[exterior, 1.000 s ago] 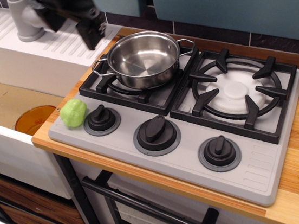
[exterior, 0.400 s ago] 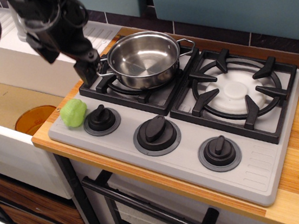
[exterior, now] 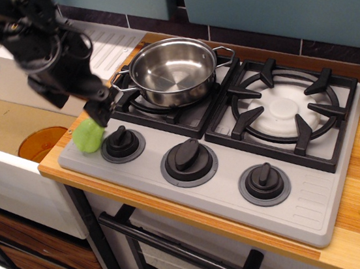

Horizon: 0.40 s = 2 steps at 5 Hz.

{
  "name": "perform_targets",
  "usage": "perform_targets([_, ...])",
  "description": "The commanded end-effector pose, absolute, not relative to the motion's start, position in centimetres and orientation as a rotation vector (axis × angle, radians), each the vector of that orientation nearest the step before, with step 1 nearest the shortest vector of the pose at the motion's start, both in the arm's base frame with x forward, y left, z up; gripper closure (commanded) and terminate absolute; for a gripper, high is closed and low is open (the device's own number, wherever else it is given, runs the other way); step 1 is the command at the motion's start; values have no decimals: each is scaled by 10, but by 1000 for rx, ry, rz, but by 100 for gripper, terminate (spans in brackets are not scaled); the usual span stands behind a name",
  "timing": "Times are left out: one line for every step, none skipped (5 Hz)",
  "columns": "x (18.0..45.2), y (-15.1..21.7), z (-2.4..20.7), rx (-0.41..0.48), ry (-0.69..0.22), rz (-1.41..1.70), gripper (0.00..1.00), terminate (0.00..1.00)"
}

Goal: Put pot or pan on stove and put cauliflower in pot or pan

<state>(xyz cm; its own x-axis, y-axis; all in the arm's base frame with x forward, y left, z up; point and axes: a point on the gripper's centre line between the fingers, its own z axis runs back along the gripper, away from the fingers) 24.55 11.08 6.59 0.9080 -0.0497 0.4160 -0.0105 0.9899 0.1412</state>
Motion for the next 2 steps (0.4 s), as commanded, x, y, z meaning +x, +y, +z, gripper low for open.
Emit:
perform_targets([245, 118, 49, 84, -491, -11, 0, 0])
perform_targets([247, 120, 36, 54, -520, -19, 0, 0])
